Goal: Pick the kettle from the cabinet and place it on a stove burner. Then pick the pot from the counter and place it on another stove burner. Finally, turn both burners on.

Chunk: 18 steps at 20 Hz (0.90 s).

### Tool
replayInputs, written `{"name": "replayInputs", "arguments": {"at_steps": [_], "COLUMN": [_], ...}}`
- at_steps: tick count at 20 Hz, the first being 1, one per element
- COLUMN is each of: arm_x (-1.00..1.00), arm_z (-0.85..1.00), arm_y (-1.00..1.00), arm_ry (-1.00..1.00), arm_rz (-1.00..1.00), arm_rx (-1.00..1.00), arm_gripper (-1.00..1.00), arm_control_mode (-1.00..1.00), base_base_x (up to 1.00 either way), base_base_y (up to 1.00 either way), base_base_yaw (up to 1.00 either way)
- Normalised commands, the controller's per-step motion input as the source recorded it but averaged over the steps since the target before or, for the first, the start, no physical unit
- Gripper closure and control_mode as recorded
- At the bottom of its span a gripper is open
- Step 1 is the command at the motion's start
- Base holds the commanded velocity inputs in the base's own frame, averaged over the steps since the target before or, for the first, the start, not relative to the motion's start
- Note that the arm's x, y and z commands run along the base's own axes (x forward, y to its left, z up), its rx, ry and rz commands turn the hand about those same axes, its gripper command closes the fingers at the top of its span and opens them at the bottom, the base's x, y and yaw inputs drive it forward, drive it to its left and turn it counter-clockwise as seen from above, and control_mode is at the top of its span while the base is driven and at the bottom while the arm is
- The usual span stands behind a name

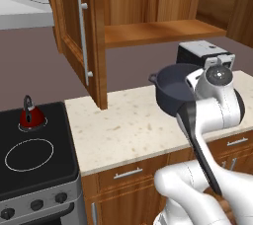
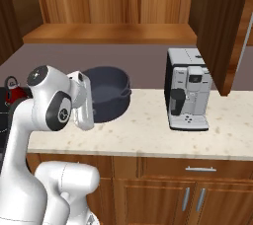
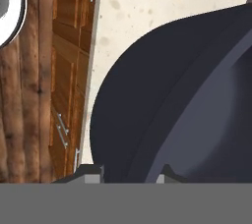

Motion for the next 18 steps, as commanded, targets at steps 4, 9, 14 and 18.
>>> {"name": "replayInputs", "arguments": {"at_steps": [4,9,14,18], "arm_x": [0.0,-0.01,-0.06,-0.21], "arm_z": [0.0,0.0,0.0,0.0], "arm_y": [0.0,0.0,0.0,0.0], "arm_ry": [0.0,0.0,0.0,0.0], "arm_rz": [0.0,0.0,0.0,0.0], "arm_rx": [0.0,0.0,0.0,0.0], "arm_gripper": [1.0,1.0,1.0,1.0], "arm_control_mode": [-1.0,-1.0,-1.0,-1.0], "base_base_x": [0.0,0.0,0.0,0.0], "base_base_y": [0.0,0.0,0.0,0.0], "base_base_yaw": [0.0,0.0,0.0,0.0]}}
